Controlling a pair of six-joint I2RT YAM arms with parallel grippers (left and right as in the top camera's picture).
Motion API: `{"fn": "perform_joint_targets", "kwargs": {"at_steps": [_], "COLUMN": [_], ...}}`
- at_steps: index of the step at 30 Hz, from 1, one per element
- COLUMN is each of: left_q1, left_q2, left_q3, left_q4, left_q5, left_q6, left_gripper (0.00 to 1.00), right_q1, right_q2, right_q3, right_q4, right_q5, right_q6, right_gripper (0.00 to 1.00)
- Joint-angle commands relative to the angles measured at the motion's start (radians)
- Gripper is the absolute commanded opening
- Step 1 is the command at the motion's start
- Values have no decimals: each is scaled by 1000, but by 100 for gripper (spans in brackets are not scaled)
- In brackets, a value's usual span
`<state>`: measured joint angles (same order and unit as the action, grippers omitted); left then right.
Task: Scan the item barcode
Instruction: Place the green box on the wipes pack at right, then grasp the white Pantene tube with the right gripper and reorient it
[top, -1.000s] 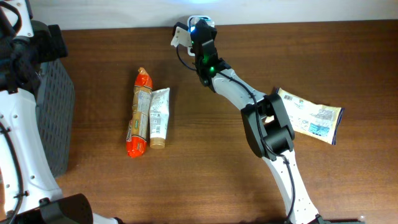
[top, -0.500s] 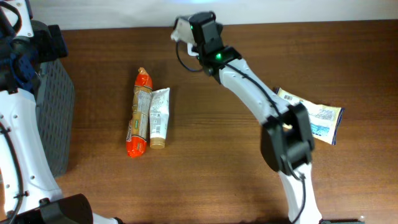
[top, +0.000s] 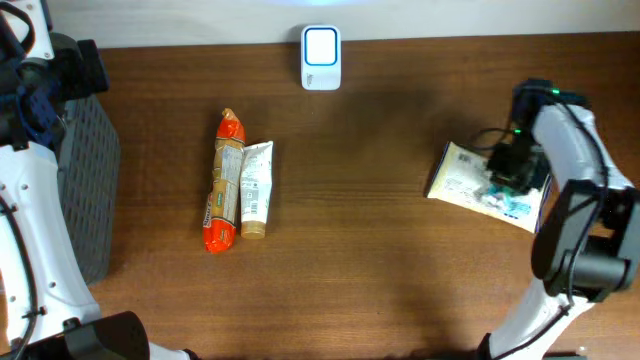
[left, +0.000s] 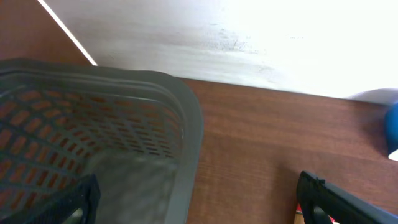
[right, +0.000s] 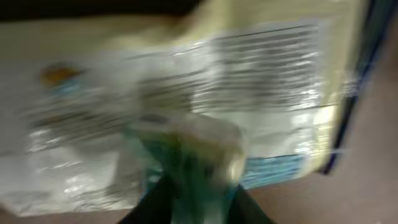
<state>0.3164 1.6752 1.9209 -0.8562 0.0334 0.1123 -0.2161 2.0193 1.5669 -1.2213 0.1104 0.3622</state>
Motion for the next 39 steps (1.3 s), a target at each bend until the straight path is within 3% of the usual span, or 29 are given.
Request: {"fn": "perform_joint_targets", "kwargs": {"at_steps": [1, 2, 3, 5, 6, 8, 13, 16, 18, 21, 24, 26, 28, 29, 30, 34, 39], "left_q1": [1, 1, 1, 1, 1, 1, 1, 1, 1, 1, 1, 1, 1, 1, 1, 1, 1], "left_q2": [-15, -15, -15, -15, -15, -15, -15, -15, -15, -15, -15, -15, -15, -15, -15, -15, -15], "left_q3": [11, 11, 11, 11, 11, 11, 11, 11, 11, 11, 11, 11, 11, 11, 11, 11, 11], "left_q4": [2, 2, 2, 2, 2, 2, 2, 2, 2, 2, 2, 2, 2, 2, 2, 2, 2], "left_q5": [3, 3, 3, 3, 3, 3, 3, 3, 3, 3, 3, 3, 3, 3, 3, 3, 3], "left_q6": [13, 13, 13, 13, 13, 13, 13, 13, 13, 13, 13, 13, 13, 13, 13, 13, 13], "left_gripper": [99, 99, 99, 99, 99, 99, 99, 99, 99, 99, 99, 99, 99, 99, 99, 99, 99], "right_q1": [-93, -100, -99, -72, -39, 75, 521, 684, 771, 820, 820, 818, 818, 816, 803, 678, 602], "right_q2": [-11, -11, -11, -11, -11, -11, 37, 130, 203, 331, 411, 427, 428, 427, 419, 258, 172], "right_q3": [103, 129, 155, 228, 259, 267, 266, 266, 266, 266, 266, 266, 266, 266, 267, 267, 264], "right_q4": [-51, -59, -67, -85, -85, -19, 365, 476, 553, 786, 898, 916, 908, 891, 851, 486, -117], "right_q5": [-85, -128, -165, -339, -478, -627, -649, -646, -540, -494, -406, -330, -342, -341, -342, -346, -341], "right_q6": [4, -49, -105, -225, -301, -302, -34, -16, 4, 69, 110, 110, 111, 108, 80, -18, -292], "right_gripper": [53, 67, 89, 99, 99, 99, 99, 88, 88, 80, 73, 63, 22, 12, 4, 4, 4]}}
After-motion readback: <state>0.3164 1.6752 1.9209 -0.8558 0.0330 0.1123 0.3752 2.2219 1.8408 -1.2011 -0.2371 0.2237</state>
